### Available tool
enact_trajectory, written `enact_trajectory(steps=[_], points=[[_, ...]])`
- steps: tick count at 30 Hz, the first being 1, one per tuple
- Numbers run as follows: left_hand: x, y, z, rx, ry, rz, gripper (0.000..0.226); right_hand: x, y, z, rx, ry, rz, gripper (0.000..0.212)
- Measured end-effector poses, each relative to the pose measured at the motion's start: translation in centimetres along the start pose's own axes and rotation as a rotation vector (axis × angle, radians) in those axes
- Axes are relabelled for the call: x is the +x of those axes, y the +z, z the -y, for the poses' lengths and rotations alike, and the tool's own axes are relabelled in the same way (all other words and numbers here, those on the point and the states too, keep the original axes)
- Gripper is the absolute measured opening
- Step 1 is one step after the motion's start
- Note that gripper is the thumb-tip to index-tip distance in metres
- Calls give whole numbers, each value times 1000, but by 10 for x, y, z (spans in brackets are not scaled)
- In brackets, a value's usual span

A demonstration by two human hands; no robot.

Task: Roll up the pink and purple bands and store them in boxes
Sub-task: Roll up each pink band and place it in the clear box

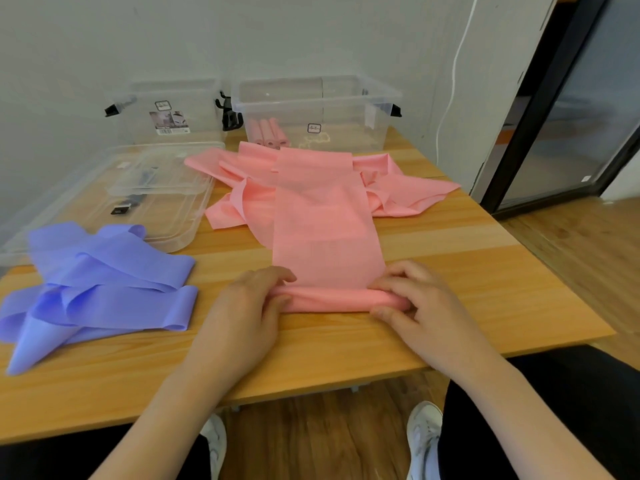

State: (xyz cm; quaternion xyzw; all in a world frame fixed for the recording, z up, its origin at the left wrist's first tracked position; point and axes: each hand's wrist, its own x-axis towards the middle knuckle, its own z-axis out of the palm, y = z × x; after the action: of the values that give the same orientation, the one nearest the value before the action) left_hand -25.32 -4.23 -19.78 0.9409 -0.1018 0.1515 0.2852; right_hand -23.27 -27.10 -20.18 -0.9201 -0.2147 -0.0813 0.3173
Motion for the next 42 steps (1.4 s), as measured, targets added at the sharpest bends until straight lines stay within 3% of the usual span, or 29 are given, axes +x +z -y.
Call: enact_trajectory(steps=[5,8,11,14,21,24,29,32,35,37,39,42], points=[[-2,0,0,8,1,27,16,2,0,2,72,47,-71,16],[-1,2,4,98,99,88,35,4,1,1,74,61,-99,13],[0,0,3,132,92,120,39,3,0,-1,27,32,-45,5],[0,-1,1,130,72,92,38,1,-3,-3,4,14,20,17],[-1,2,-1,72,6,32,45,2,0,2,87,88,-59,12],[-2,5,-2,90,55,104,56,3,-1,7,240,142,-60,16],[-5,13,-3,50,98,180,52,3,4,12,469,209,60,25],[-5,7,0,-36,93,164,45,5,2,6,748,261,-26,21],[-5,8,-2,28,152,181,41,6,5,8,932,264,-61,19],[-6,12,-3,74,200,182,53,8,8,10,918,257,-65,18],[-4,12,-2,30,159,160,48,8,7,9,874,248,-40,26],[-3,9,1,32,100,88,35,4,-4,3,433,153,57,30]])
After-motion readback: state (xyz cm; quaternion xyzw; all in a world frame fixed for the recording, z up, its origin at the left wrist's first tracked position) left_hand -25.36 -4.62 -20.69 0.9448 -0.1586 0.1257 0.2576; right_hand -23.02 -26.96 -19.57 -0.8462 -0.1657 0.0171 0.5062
